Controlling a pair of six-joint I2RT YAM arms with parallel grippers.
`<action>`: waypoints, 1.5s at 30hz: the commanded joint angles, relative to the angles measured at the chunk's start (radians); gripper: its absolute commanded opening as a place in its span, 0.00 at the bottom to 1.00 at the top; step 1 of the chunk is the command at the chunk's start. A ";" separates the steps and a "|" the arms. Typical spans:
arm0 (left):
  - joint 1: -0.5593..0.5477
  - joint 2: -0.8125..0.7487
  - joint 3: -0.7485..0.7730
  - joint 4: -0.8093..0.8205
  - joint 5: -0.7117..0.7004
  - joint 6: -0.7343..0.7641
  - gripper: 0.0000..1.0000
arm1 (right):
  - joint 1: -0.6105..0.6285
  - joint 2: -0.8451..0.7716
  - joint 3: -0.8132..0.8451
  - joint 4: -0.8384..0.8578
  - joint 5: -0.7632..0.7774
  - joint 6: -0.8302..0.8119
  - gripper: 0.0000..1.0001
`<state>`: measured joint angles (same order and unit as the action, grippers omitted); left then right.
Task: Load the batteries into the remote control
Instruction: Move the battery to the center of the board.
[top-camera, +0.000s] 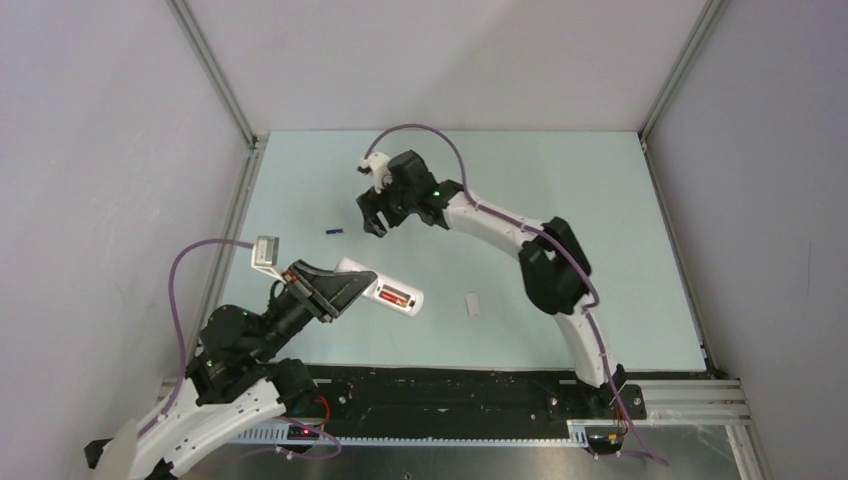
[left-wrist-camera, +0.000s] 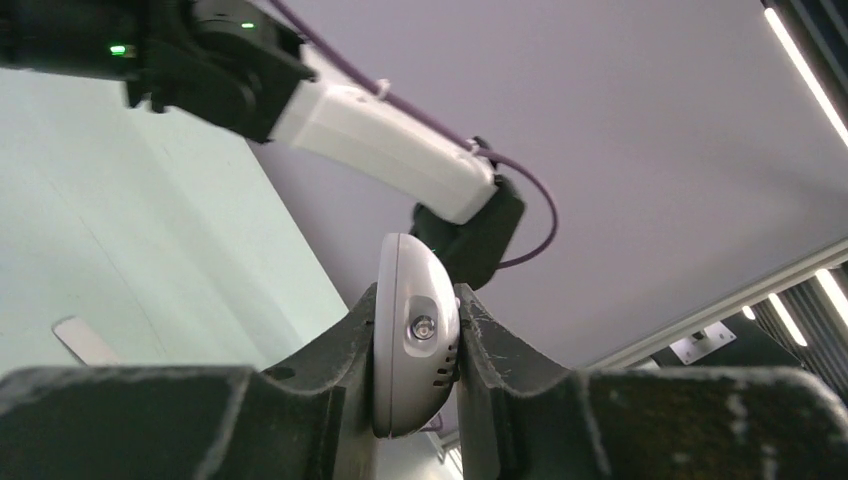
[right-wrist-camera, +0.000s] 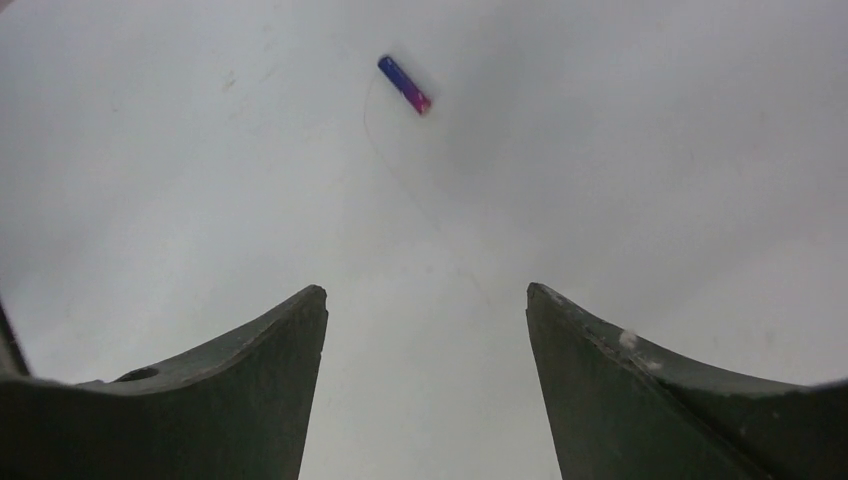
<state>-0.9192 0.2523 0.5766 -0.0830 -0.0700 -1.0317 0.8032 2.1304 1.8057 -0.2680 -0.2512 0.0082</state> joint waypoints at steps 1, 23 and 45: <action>-0.004 -0.007 0.059 -0.050 -0.053 0.085 0.00 | 0.023 0.167 0.273 -0.124 -0.059 -0.193 0.79; 0.000 0.018 0.062 -0.065 -0.060 0.108 0.02 | 0.009 0.531 0.710 -0.055 -0.215 -0.062 0.93; 0.002 0.003 0.051 -0.074 -0.062 0.106 0.02 | -0.015 0.619 0.688 0.132 -0.131 0.597 0.99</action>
<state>-0.9188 0.2672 0.6117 -0.1829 -0.1215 -0.9485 0.7959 2.7201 2.4687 -0.2043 -0.3939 0.4786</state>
